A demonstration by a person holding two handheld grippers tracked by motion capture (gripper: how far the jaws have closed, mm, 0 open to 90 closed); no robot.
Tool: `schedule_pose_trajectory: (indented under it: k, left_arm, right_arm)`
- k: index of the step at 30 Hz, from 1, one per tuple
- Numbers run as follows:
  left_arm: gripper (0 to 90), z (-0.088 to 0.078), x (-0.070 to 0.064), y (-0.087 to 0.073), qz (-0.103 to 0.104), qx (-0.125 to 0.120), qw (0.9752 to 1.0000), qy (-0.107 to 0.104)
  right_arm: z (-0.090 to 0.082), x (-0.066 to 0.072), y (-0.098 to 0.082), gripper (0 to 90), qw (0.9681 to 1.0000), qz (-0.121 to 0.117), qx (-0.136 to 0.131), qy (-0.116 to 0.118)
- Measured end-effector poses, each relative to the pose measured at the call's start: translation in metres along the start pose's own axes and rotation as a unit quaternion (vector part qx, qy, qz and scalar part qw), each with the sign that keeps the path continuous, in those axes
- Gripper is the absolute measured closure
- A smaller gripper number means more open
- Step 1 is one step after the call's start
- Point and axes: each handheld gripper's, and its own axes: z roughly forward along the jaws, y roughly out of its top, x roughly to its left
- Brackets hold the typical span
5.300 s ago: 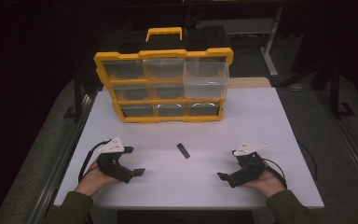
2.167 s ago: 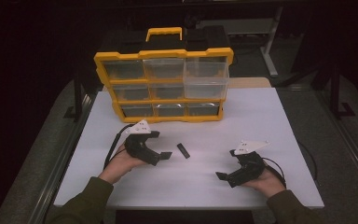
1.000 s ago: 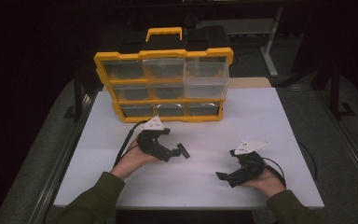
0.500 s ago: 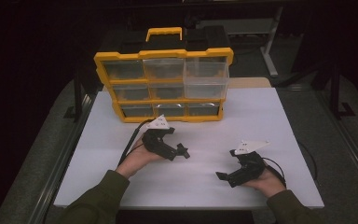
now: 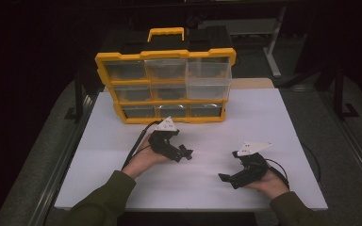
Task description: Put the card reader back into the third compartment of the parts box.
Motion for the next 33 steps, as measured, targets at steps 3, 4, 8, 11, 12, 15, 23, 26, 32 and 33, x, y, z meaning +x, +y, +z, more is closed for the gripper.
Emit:
schedule_pose_trajectory:
  k: [3,4,8,11,12,15,23,26,32,33]
  left_arm:
    - [0.0,0.005,0.0,0.0,0.003,0.003,1.0,0.004]
    - [0.0,0.005,0.0,0.0,0.003,0.003,1.0,0.004]
    - [0.0,0.009,-0.002,-0.002,0.007,0.013,0.9999,0.007]
    - [0.0,0.012,-0.004,-0.003,0.007,0.017,0.9998,0.008]
    - [0.0,0.013,-0.005,-0.004,0.007,0.018,0.9998,0.009]
    - [0.0,0.016,-0.006,-0.006,0.008,0.028,0.9995,0.012]
    - [0.0,0.023,-0.008,-0.011,0.01,0.043,0.9989,0.017]
    - [0.0,0.025,-0.009,-0.012,0.01,0.047,0.9987,0.018]
    - [0.0,0.028,-0.009,-0.015,0.009,0.051,0.9984,0.021]
    - [0.0,0.029,-0.009,-0.015,0.011,0.053,0.9983,0.021]
  right_arm:
    - [0.0,0.0,0.0,0.0,1.0,0.0,0.0,0.0]
    - [0.0,0.0,0.0,0.0,1.0,0.0,0.0,0.0]
    - [0.0,0.0,0.0,0.0,1.0,0.0,0.0,0.001]
    - [0.0,0.0,0.0,0.0,1.0,0.0,0.0,0.001]
    - [0.0,0.0,0.0,0.0,1.0,0.0,0.0,0.002]
    - [0.0,0.0,0.0,0.0,1.0,0.0,0.0,0.002]
    - [0.0,0.0,0.0,0.0,1.0,0.0,0.0,0.003]
    - [0.0,0.0,0.0,0.0,1.0,-0.001,0.0,0.003]
    - [0.0,0.0,0.0,0.0,1.0,-0.001,0.001,0.004]
    - [0.0,0.0,0.0,0.0,1.0,-0.001,0.001,0.004]
